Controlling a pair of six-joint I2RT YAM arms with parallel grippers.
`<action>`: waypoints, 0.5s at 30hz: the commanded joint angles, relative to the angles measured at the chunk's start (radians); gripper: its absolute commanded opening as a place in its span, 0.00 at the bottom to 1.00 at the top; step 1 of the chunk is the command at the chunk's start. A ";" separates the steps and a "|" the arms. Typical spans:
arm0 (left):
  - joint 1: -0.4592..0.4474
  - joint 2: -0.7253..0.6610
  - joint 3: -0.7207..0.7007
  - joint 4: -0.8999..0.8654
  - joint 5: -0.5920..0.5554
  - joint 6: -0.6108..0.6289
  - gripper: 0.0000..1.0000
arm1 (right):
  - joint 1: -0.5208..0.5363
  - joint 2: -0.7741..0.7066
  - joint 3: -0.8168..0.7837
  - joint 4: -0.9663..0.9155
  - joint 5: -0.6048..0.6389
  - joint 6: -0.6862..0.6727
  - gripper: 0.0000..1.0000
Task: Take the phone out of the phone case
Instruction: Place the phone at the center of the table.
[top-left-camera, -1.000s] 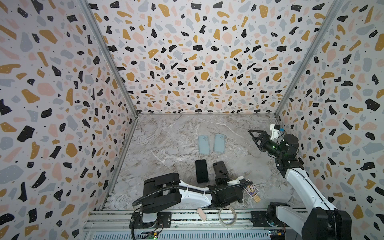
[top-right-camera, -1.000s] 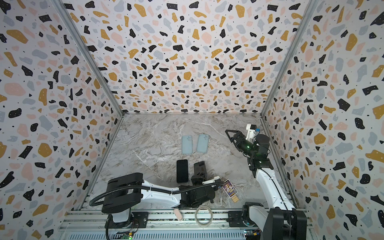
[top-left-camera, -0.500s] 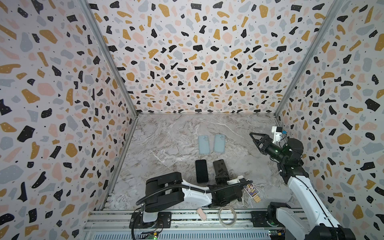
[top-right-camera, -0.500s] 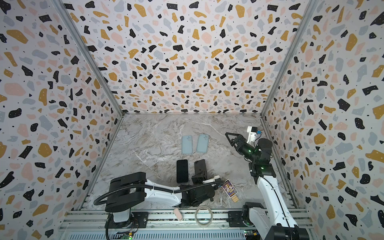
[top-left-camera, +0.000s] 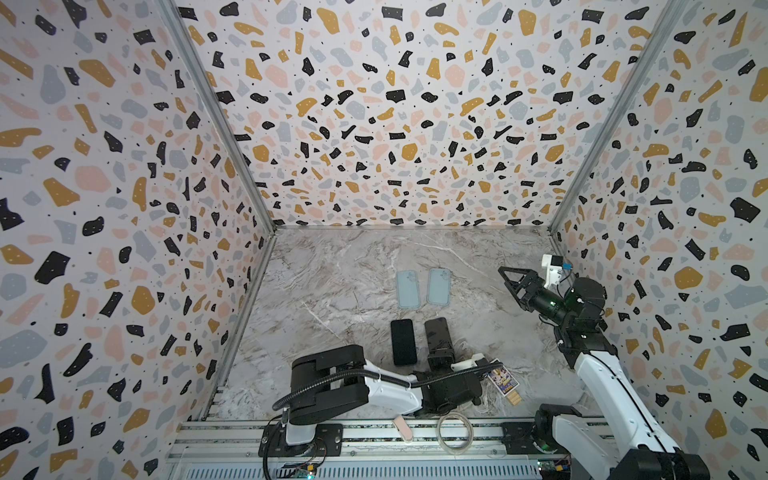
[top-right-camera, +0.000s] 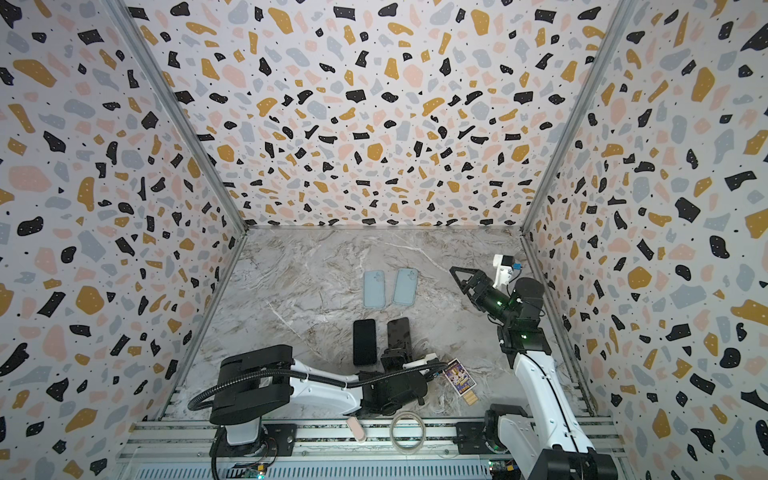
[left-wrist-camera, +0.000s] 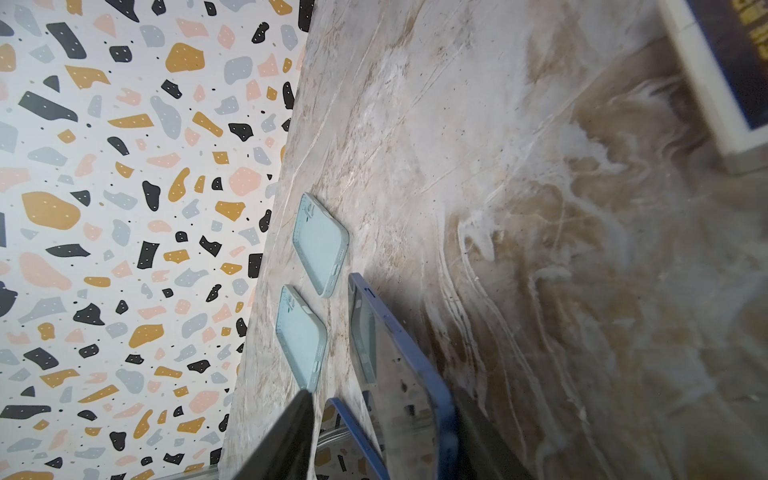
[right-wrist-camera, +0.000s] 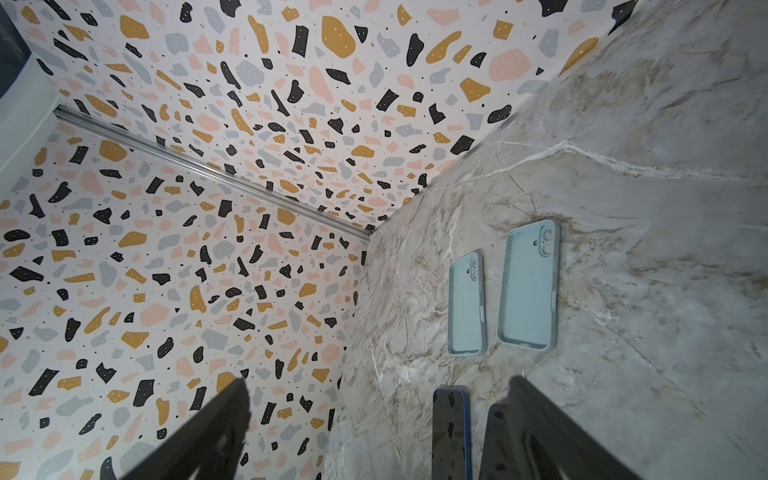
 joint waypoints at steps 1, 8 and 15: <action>0.003 -0.045 -0.008 0.014 -0.006 -0.045 0.64 | -0.005 -0.004 -0.002 0.031 -0.025 -0.005 0.98; -0.005 -0.168 -0.016 -0.045 0.012 -0.090 0.78 | -0.012 -0.028 0.026 -0.019 -0.033 -0.037 1.00; -0.007 -0.316 -0.016 -0.111 0.005 -0.139 0.80 | -0.027 -0.035 0.031 -0.026 -0.050 -0.049 1.00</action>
